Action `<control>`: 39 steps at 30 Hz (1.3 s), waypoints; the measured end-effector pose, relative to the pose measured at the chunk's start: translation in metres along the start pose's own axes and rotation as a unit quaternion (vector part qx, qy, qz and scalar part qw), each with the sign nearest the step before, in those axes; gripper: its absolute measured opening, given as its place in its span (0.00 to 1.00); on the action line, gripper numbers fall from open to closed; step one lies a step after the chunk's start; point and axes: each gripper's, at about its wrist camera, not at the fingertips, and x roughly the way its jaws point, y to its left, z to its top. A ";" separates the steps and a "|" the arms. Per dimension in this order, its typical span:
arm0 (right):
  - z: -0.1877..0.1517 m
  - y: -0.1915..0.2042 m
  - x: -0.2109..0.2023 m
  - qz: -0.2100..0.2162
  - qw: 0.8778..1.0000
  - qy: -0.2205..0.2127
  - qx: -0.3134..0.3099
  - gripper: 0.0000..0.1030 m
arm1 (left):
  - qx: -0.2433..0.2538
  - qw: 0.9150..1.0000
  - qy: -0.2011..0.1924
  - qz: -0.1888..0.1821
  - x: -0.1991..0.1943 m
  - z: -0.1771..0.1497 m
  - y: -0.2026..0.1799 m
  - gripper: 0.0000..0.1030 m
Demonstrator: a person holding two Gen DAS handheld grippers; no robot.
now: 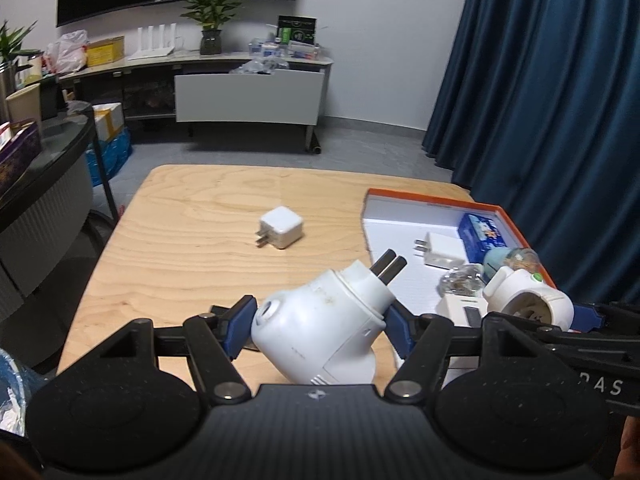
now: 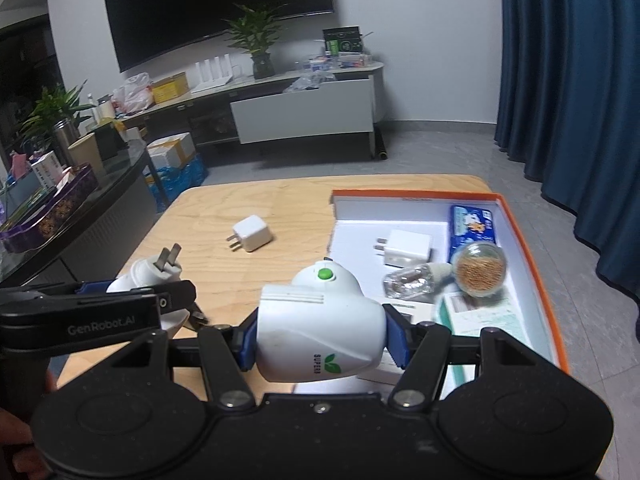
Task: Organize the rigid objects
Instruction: 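Carry diffuser with left tool while right tool carries its diffuser to orange-rimmed box, then lower diffuser into box and open left tool while right tool releases its diffuser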
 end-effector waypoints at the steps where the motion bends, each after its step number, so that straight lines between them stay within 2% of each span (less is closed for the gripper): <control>1: -0.001 -0.003 -0.001 -0.002 1.000 -0.001 0.003 0.71 | 0.003 1.000 0.000 -0.003 0.000 0.000 -0.002 0.66; 21: 0.011 -0.074 -0.016 -0.060 0.996 -0.027 0.057 0.71 | 0.057 0.997 0.006 -0.055 0.020 0.008 -0.061 0.67; 39: 0.045 -0.111 0.018 -0.075 0.995 -0.028 0.062 0.71 | 0.066 0.995 0.022 -0.068 0.063 0.030 -0.092 0.67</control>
